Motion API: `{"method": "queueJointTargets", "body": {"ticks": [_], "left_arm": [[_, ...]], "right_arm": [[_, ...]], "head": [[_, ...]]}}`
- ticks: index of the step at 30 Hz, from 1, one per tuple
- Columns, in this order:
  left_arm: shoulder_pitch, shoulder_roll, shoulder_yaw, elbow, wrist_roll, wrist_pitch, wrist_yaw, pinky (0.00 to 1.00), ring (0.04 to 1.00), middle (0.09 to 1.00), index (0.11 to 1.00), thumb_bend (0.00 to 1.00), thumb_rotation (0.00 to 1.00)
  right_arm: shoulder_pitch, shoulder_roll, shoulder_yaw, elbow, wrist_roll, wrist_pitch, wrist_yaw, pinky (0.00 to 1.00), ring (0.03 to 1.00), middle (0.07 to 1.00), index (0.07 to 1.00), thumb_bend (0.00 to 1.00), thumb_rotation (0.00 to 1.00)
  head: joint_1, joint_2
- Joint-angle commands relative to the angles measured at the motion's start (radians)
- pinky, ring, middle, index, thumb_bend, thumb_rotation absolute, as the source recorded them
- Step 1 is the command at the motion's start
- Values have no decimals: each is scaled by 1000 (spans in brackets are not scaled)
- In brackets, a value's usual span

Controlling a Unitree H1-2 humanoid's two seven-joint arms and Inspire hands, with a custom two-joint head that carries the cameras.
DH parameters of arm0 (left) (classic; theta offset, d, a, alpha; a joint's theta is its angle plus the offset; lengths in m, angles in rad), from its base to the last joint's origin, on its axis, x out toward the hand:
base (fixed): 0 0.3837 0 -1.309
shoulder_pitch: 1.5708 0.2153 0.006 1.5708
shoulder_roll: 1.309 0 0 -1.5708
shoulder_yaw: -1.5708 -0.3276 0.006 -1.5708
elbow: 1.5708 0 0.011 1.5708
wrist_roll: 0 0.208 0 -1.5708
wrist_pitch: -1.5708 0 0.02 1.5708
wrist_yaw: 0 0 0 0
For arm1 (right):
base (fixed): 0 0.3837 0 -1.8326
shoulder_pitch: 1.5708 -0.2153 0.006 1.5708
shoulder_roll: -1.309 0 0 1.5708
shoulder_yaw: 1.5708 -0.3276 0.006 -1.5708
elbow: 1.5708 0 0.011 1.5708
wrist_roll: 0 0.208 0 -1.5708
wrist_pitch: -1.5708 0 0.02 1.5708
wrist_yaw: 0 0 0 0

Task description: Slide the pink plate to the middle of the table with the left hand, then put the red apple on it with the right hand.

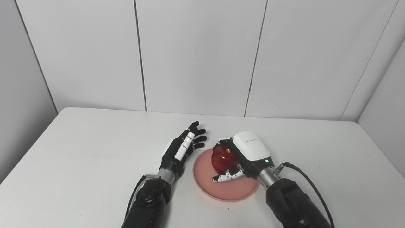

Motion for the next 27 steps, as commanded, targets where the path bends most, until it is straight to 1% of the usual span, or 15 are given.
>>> {"method": "queueJointTargets", "body": {"ticks": [1, 4, 7, 12, 17, 23, 25, 27], "left_arm": [[45, 6, -1, 35, 2, 75, 4, 790, 806, 840, 891, 791, 786], [44, 6, -1, 41, -1, 70, 0, 817, 807, 837, 887, 790, 784], [48, 5, -2, 33, 0, 77, 0, 818, 807, 842, 890, 792, 785], [45, 7, -3, 40, 4, 71, 3, 809, 803, 839, 886, 787, 788], [46, 5, 0, 36, -1, 78, 3, 825, 805, 838, 888, 787, 782], [49, 7, -1, 28, -3, 85, -3, 828, 809, 845, 895, 785, 785], [50, 7, 0, 23, -4, 90, -4, 827, 807, 844, 895, 788, 782], [51, 8, -2, 22, -1, 89, -4, 821, 806, 845, 896, 779, 789]], "right_arm": [[-34, 2, -8, -15, 10, -15, -36, 287, 356, 462, 492, 495, 174], [-34, 1, -5, -5, 8, -19, -42, 297, 366, 467, 492, 495, 175], [-32, -1, 0, 7, 7, -24, -49, 311, 378, 470, 492, 494, 176], [-33, -2, 8, 29, 8, -25, -58, 312, 378, 470, 492, 495, 175], [-35, -5, 15, 44, 4, -23, -66, 304, 376, 471, 492, 495, 176], [-33, -5, 14, 48, 9, -18, -66, 301, 372, 465, 492, 495, 179], [-33, -6, 14, 47, 7, -12, -61, 308, 379, 469, 493, 494, 182], [-32, -7, 15, 43, 4, -7, -56, 336, 409, 492, 494, 494, 185]], "head": [[1, 1], [1, 1], [2, 4], [2, 4], [2, 4], [2, 7], [2, 8], [1, 8]]}}
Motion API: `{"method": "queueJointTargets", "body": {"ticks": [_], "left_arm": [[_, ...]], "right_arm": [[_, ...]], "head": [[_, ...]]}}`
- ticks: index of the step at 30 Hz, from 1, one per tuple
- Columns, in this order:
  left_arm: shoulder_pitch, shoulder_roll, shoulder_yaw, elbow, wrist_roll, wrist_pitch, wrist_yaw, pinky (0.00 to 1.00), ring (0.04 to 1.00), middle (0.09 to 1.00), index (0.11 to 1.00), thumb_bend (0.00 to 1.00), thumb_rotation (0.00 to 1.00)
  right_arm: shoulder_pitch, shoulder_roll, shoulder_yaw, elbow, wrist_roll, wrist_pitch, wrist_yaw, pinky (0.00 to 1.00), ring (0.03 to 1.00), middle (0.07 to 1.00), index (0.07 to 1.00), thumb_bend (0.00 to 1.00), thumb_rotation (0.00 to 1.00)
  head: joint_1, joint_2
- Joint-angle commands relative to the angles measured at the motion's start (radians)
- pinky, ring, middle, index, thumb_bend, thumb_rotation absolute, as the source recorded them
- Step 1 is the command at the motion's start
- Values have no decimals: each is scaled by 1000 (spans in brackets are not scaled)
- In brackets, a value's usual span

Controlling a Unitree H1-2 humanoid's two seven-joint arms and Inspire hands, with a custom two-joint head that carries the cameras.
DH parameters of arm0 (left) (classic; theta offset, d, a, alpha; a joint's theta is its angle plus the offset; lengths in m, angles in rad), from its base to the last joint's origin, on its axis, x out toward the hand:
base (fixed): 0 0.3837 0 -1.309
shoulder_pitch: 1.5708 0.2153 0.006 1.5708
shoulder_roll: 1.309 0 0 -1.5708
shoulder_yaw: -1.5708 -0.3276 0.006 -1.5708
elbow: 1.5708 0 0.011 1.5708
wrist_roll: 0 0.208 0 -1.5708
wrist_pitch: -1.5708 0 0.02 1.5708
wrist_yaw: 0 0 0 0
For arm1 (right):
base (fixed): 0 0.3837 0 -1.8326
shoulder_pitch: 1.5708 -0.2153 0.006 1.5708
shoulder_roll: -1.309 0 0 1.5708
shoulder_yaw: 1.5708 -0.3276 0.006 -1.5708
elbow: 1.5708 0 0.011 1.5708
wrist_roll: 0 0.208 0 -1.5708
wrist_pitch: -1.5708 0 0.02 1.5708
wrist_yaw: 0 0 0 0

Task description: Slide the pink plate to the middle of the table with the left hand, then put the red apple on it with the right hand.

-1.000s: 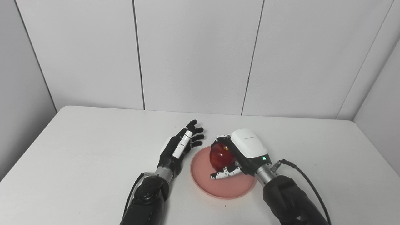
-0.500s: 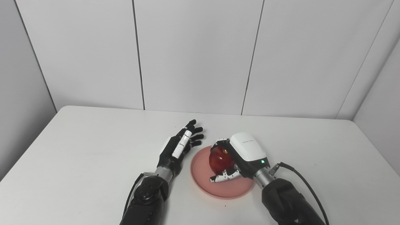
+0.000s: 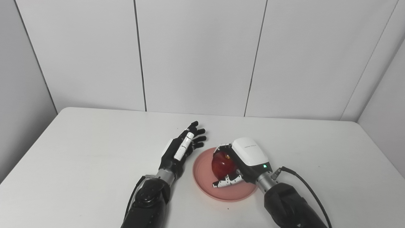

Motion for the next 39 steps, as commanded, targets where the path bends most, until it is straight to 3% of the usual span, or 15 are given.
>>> {"method": "queueJointTargets", "body": {"ticks": [1, 2, 4, 7, 10, 21, 39], "left_arm": [[46, 8, -4, 31, 4, 80, 5, 821, 806, 845, 897, 778, 790], [47, 9, -7, 30, 7, 78, 4, 819, 808, 848, 898, 775, 795], [46, 11, -9, 32, 11, 74, 3, 816, 808, 847, 896, 780, 803], [43, 11, -10, 34, 12, 78, 7, 812, 808, 844, 890, 787, 803], [43, 12, -12, 31, 15, 79, 9, 814, 825, 849, 886, 789, 807], [39, 23, -28, 32, 30, 59, 11, 788, 816, 842, 880, 806, 820], [33, 25, -32, 43, 21, 58, 13, 799, 827, 851, 885, 787, 822]], "right_arm": [[-34, -7, -8, -26, 4, -5, -19, 338, 411, 493, 494, 494, 185], [-34, -8, -8, -28, 4, -5, -16, 366, 440, 515, 551, 544, 465], [-35, -10, -8, -27, 5, -8, -17, 394, 468, 539, 607, 597, 722], [-38, -15, -6, -27, 3, -12, -16, 423, 498, 578, 647, 645, 853], [-39, -20, -5, -33, 6, -13, -11, 557, 624, 681, 699, 726, 959], [-41, -29, -6, -41, 23, -21, -4, 739, 748, 772, 773, 851, 1000], [-50, -35, -13, -57, 22, -16, -3, 725, 749, 778, 776, 826, 1000]], "head": [[0, 1], [0, 1], [-1, 1], [-1, 1], [0, 1], [1, 1], [-1, 0]]}}
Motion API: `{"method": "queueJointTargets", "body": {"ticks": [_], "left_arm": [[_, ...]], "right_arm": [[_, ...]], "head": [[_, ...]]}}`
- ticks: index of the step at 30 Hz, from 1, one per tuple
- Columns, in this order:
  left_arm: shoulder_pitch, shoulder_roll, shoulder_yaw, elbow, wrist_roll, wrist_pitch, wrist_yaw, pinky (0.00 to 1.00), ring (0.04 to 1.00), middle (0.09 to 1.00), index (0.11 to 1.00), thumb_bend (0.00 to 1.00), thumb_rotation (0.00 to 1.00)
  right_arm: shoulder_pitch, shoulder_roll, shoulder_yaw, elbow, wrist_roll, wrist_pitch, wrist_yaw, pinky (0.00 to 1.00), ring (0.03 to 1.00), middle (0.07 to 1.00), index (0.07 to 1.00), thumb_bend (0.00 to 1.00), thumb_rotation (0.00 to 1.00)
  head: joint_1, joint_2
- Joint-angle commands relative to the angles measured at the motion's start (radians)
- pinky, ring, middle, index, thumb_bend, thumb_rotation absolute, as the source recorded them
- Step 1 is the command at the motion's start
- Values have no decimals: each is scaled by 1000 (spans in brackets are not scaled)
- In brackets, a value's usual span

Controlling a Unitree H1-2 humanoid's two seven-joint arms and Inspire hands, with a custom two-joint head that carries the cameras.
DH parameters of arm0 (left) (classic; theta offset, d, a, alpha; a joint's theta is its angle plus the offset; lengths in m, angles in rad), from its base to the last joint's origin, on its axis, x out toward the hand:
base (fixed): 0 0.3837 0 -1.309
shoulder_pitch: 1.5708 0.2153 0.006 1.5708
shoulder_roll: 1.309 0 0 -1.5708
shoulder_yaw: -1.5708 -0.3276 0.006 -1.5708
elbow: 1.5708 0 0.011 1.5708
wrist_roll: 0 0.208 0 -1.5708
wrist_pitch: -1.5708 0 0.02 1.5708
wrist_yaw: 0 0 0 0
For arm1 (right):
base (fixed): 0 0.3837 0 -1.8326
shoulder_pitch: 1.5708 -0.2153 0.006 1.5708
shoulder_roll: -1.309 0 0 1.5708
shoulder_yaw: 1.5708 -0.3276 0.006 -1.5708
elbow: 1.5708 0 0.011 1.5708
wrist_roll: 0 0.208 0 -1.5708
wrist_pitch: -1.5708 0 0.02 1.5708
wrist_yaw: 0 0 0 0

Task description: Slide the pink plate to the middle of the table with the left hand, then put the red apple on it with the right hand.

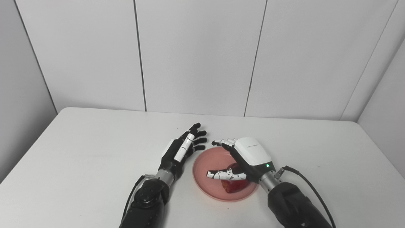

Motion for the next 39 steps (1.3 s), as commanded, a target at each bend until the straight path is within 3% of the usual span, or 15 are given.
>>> {"method": "queueJointTargets", "body": {"ticks": [1, 9, 12, 17, 21, 28, 33, 36, 39], "left_arm": [[30, 6, 5, 50, 6, 60, 12, 802, 829, 853, 886, 791, 818], [32, 0, 12, 49, 2, 55, 18, 794, 822, 834, 879, 791, 797], [38, -20, 41, 27, -37, 97, 24, 840, 852, 844, 880, 795, 765], [44, -54, 85, -5, -72, 137, 49, 927, 892, 899, 878, 842, 783], [53, -72, 88, -40, -53, 134, 84, 976, 916, 922, 882, 865, 804], [73, -98, 75, -125, 6, 155, 176, 1000, 992, 970, 928, 785, 912], [72, -93, 53, -114, 54, 80, 210, 1000, 1000, 1000, 991, 793, 957], [76, -99, 47, -117, 69, 54, 227, 1000, 1000, 1000, 1000, 840, 933], [79, -106, 40, -114, 103, 9, 261, 1000, 1000, 1000, 987, 794, 883]], "right_arm": [[-51, -10, -19, -42, 12, -16, -19, 719, 750, 779, 777, 823, 1000], [-59, -5, -60, -65, 47, -22, -41, 699, 757, 787, 776, 817, 1000], [-57, 12, -99, -66, 102, -16, -52, 698, 768, 791, 776, 835, 1000], [-34, 89, -204, -66, 306, 20, -37, 678, 790, 820, 794, 875, 1000], [-10, 162, -315, -54, 527, 65, -23, 775, 835, 853, 840, 857, 1000], [7, 207, -404, -16, 690, 126, -20, 878, 846, 859, 878, 823, 1000], [15, 231, -432, 37, 744, 114, -55, 956, 859, 862, 869, 834, 1000], [16, 238, -438, 89, 764, 81, -69, 996, 861, 870, 868, 862, 1000], [17, 238, -439, 140, 775, 57, -76, 1000, 879, 888, 876, 879, 1000]], "head": [[0, 1], [-1, 3], [0, 5], [-2, 6], [-2, 6], [-3, 6], [-4, 8], [0, 8], [2, 9]]}}
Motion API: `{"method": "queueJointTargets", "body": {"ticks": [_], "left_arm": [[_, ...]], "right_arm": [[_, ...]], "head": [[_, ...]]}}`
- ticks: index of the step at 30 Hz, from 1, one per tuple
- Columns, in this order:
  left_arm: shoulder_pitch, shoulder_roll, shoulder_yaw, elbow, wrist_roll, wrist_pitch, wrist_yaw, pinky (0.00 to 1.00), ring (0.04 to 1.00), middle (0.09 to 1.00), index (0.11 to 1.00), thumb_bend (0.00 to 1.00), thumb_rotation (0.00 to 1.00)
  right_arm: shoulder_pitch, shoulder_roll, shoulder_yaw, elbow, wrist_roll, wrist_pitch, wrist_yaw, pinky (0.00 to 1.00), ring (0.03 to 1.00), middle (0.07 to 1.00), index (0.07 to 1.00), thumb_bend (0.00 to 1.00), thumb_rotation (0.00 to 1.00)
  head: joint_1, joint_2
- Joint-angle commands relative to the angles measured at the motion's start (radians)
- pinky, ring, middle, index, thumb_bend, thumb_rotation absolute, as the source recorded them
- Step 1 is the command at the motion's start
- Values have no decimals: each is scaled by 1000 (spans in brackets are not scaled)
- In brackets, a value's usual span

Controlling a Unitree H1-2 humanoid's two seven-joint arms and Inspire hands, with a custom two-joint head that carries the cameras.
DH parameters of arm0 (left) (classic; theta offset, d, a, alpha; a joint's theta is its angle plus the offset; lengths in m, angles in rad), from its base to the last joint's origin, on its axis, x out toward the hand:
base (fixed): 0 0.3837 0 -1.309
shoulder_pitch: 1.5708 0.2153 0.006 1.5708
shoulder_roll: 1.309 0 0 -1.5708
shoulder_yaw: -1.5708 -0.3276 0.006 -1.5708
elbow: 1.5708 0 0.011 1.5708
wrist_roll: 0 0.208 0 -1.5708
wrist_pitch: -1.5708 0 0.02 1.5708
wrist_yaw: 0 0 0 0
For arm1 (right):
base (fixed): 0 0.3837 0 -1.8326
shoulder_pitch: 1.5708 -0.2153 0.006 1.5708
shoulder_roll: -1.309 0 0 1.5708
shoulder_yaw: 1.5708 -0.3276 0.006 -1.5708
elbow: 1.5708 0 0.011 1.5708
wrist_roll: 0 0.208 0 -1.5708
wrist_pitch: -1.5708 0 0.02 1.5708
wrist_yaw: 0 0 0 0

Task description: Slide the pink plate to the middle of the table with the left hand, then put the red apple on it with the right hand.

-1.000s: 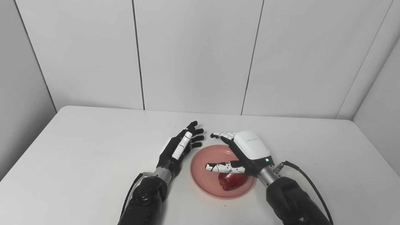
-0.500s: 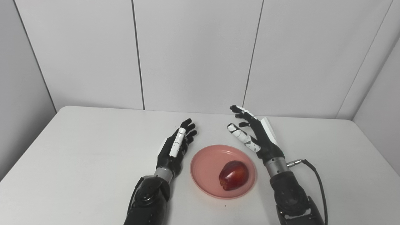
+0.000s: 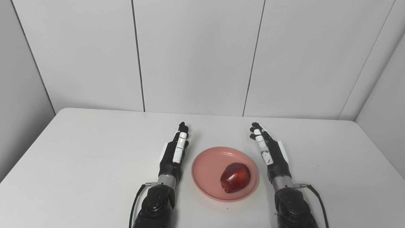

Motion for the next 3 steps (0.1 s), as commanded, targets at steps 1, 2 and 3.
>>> {"method": "queueJointTargets", "body": {"ticks": [1, 2, 3], "left_arm": [[6, -11, -5, 17, 30, -19, 44, 1000, 1000, 1000, 985, 789, 880], [6, -9, -16, 21, 59, -33, 66, 1000, 1000, 1000, 983, 780, 874], [6, -7, -24, 24, 80, -41, 80, 1000, 1000, 1000, 977, 765, 869]], "right_arm": [[-38, -5, -7, 1, 12, -65, -17, 1000, 880, 889, 877, 878, 1000], [-38, -7, -9, 23, 17, -77, -18, 1000, 882, 890, 878, 878, 1000], [-38, -8, -9, 38, 20, -85, -19, 1000, 887, 894, 880, 872, 1000]], "head": [[1, 0], [1, 0], [1, 0]]}}
